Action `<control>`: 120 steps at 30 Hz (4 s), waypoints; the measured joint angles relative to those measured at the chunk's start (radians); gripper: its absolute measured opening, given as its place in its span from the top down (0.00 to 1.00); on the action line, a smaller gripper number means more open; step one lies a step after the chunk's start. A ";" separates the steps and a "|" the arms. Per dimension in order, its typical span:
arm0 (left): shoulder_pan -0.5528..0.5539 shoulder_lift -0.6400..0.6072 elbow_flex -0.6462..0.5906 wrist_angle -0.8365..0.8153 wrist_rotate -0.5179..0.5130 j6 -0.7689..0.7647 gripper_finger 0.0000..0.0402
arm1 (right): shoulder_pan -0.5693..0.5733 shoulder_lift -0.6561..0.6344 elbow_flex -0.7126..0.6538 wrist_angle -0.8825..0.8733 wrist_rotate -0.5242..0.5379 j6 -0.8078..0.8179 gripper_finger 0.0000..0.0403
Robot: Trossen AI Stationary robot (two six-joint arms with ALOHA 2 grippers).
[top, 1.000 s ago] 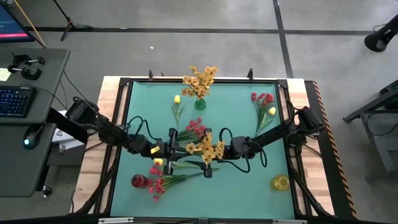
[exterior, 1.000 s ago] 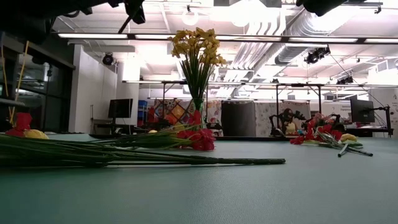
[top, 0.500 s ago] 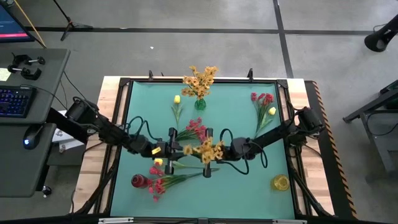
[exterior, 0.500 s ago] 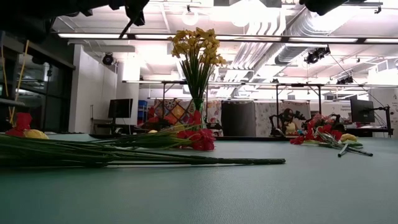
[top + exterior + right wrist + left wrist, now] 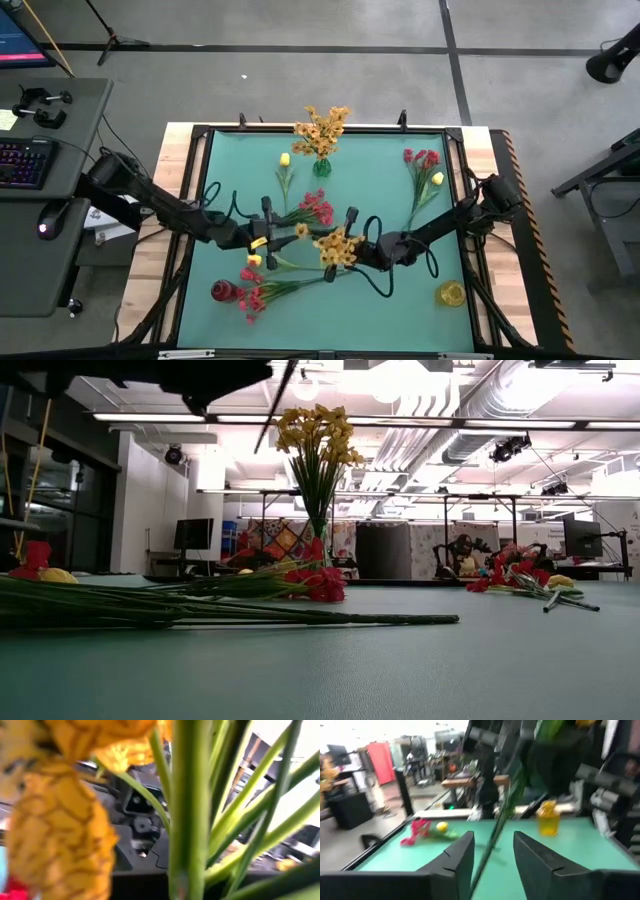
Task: Sort flowers into vase by color
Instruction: Put the yellow flower into the green vase
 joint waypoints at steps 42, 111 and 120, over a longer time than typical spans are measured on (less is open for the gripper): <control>-0.142 -0.484 -0.001 -0.844 -0.319 -0.136 0.61 | -0.433 -0.131 -0.181 0.043 -0.058 0.050 1.00; -0.142 -0.484 -0.001 -0.844 -0.319 -0.138 0.61 | -0.467 -0.130 -0.172 -0.121 -0.143 0.173 1.00; -0.142 -0.484 -0.001 -0.844 -0.319 -0.138 0.61 | -0.467 -0.129 -0.172 -0.048 -0.142 0.154 1.00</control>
